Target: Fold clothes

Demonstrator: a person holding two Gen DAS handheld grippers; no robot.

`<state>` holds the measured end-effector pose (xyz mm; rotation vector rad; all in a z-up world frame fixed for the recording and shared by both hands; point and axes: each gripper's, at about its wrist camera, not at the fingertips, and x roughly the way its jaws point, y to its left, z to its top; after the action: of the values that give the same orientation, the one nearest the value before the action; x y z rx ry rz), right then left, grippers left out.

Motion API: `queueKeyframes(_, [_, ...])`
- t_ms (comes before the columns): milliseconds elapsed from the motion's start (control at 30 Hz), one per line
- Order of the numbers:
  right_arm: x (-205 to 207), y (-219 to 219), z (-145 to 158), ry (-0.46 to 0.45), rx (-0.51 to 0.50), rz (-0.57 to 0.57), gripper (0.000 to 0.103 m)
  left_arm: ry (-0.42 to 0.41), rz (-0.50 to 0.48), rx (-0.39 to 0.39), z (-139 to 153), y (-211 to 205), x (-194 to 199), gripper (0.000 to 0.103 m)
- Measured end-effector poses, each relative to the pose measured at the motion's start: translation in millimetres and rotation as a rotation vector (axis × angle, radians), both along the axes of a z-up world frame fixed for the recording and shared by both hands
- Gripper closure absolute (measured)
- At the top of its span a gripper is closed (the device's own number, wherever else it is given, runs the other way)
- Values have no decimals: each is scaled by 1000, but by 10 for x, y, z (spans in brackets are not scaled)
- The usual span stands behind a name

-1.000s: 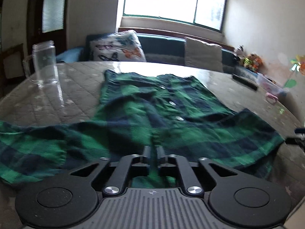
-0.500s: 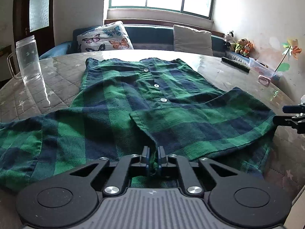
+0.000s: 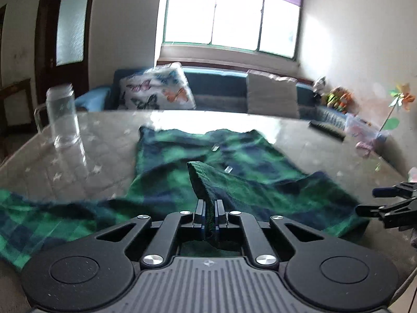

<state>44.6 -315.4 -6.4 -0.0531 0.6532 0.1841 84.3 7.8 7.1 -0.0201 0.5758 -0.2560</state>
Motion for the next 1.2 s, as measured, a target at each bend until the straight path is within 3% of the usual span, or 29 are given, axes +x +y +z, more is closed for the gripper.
queueKeyframes(233, [44,-16,-175,62,-23,-8,13,115,35,22,-303,72,119,96])
queueKeyframes(467, [108,-31,-102,29,-32,-11,13,107,33,43,-319,57,101,96])
queueKeyframes(667, [215,-31,-207,65,-39,-20,13,93,26,42,-253,71,81,96])
queueKeyframes(833, [242,-43,-67,9,-40,-20,13,84,19,49,-196,67,46,96])
queueKeyframes(933, [354,-70,-120,23,-53,-48,13,79,17,54,-163,69,11,96])
queueKeyframes(1200, [499,-85,-129,13,-63,-75,13,107,29,61,-214,54,82,96])
